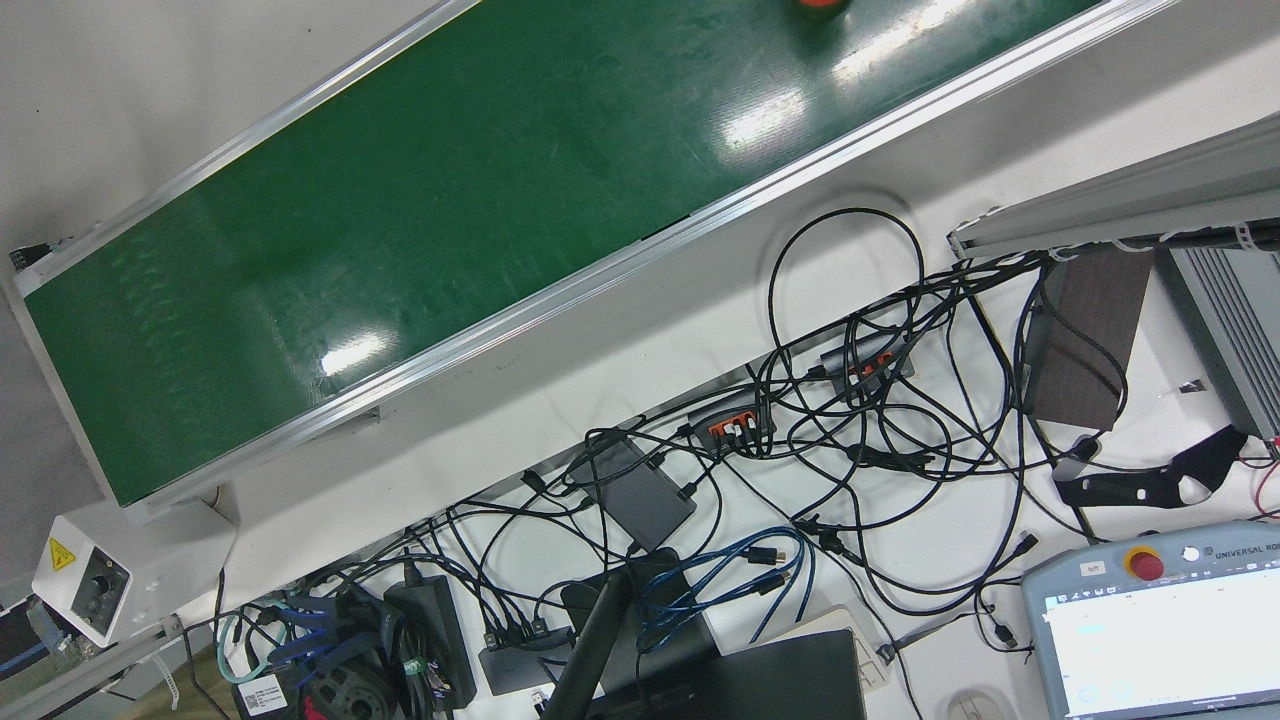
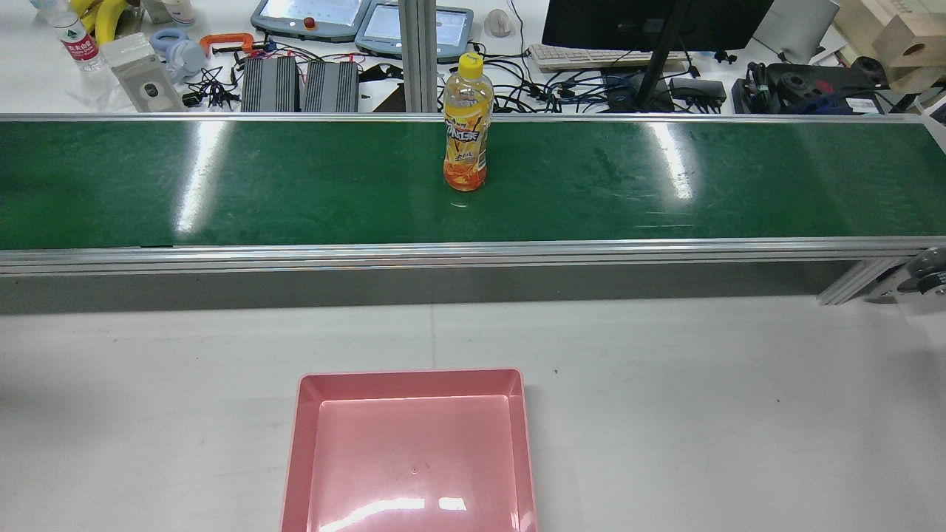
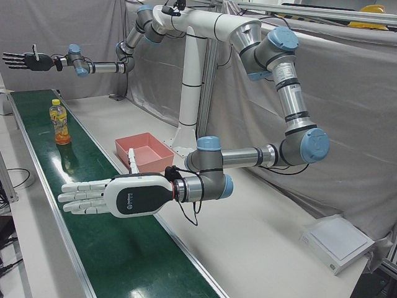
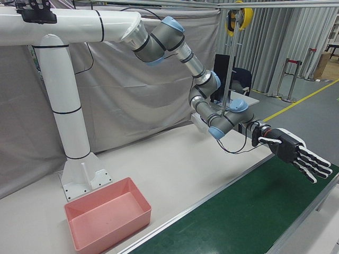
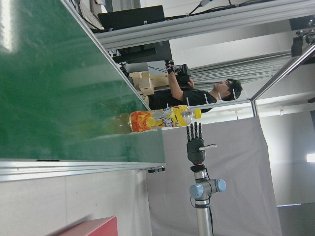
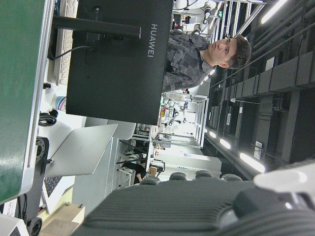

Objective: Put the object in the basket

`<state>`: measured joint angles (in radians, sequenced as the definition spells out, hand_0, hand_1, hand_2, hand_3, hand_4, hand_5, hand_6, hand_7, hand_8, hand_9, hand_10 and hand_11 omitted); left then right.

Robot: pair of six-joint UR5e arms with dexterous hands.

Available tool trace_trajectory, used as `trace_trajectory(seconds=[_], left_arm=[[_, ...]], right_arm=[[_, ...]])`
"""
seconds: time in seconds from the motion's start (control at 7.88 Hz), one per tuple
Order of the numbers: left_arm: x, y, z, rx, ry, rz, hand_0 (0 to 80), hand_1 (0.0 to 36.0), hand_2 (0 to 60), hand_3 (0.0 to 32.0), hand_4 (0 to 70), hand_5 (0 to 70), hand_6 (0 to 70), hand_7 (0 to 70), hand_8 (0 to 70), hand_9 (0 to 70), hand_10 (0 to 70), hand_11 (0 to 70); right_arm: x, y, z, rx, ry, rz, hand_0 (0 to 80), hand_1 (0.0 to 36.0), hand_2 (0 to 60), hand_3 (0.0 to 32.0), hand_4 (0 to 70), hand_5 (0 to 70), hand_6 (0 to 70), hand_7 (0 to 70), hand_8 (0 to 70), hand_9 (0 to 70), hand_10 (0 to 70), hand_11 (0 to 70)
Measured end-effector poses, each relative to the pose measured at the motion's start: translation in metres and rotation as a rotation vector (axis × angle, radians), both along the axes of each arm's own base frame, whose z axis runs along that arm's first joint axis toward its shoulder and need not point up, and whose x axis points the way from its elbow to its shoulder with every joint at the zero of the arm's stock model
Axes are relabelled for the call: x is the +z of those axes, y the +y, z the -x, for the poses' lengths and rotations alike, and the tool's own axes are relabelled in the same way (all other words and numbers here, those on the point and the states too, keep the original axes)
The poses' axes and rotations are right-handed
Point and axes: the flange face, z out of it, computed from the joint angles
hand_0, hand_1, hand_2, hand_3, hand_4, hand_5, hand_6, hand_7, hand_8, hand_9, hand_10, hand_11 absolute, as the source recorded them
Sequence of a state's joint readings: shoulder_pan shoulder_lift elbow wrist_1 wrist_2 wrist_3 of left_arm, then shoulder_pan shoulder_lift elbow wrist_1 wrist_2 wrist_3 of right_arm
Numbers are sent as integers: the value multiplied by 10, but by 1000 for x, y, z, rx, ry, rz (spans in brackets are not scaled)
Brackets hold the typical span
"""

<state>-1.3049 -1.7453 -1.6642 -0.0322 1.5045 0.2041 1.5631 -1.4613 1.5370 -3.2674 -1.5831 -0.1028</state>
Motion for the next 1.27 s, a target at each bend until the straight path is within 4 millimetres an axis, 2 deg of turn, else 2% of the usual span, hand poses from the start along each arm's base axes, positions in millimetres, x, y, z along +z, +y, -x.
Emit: trace_trajectory(seconds=[0.63,1.27], left_arm=[[-1,3,1,0,1,1,455,76,0,0,0,34,0,0,0,7,62,103],[2,3,2,-3,-1,6,461,89,0,0,0,34,0,0,0,10,66,109]], right_arm=[[0,0,0,0,0,0,0,0,0,0,0,0,0,0,0,0,0,0],[0,0,0,0,0,1,0,0,0,0,0,0,0,0,0,0,0,0]])
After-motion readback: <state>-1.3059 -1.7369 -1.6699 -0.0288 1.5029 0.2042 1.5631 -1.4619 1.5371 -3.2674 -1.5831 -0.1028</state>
